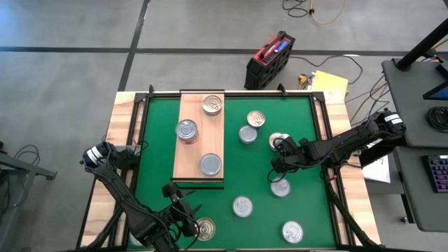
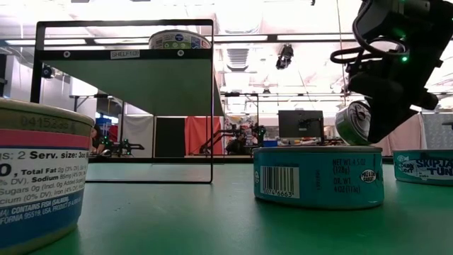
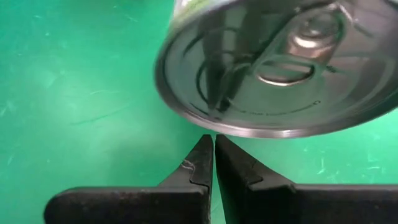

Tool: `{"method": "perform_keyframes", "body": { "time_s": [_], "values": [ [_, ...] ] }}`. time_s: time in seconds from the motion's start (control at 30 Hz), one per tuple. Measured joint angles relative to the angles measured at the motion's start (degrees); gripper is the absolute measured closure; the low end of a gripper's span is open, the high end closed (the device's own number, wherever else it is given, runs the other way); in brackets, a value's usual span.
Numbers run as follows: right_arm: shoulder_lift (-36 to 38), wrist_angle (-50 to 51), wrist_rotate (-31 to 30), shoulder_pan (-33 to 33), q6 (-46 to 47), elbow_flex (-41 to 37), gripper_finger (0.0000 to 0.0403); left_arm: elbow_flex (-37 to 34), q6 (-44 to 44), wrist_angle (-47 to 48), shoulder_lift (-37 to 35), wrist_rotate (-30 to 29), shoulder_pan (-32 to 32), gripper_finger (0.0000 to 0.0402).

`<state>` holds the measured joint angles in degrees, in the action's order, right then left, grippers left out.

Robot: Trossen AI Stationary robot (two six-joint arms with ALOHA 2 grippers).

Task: Stack canned seafood by type on shelf
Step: Put the green tuna can on the shelf

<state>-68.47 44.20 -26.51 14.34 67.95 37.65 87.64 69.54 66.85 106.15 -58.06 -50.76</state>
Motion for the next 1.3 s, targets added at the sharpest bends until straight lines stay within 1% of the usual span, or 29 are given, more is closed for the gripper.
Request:
{"method": "perform_keyframes", "body": {
  "time_s": [0.37, 0.43, 0.53, 0.7, 0.8, 1.03, 1.17, 1.23, 1.3],
  "values": [
    [0.0, 0.0, 0.1, 2.5, -0.8, 2.8, 0.0394, 0.0, 0.0, 0.0, 0.0, 0.0, 0.0, 0.0169],
    [0.1, 0.1, 1.3, 3.1, -1.9, 3.6, 0.0394, 0.0, 0.0, 0.0, 0.0, 0.0, 0.0, 0.0169],
    [0.1, 0.1, 4.8, 3.7, -5.2, 6.0, 0.0394, 0.0, 0.0, 0.0, 0.0, 0.0, 0.0, 0.0169],
    [0.1, 3.3, 8.1, 4.0, -11.9, 12.6, 0.0394, 0.0, 0.0, 0.0, 0.0, 0.0, 0.0, 0.0169],
    [0.1, 8.8, 9.0, 4.0, -16.5, 18.0, 0.0394, 0.0, 0.0, 0.0, 0.0, 0.1, 0.0, 0.0169],
    [0.1, 21.5, 9.0, 4.0, -29.6, 30.6, 0.0394, 0.0, -1.2, 0.0, 0.0, 0.1, 0.0, 0.0169],
    [0.2, 23.4, 9.0, 3.1, -40.9, 35.3, 0.0394, 0.0, -1.3, 0.0, 0.0, 0.0, 0.0, 0.0169],
    [0.2, 23.2, 9.1, 2.4, -44.5, 36.7, 0.0394, 0.0, -1.3, 0.0, 0.0, 0.0, 0.0, 0.0169],
    [0.1, 23.3, 11.8, 1.1, -47.7, 37.6, 0.0394, 0.0, -1.5, 0.0, 0.0, 0.0, 0.0, 0.0169]
  ]
}}
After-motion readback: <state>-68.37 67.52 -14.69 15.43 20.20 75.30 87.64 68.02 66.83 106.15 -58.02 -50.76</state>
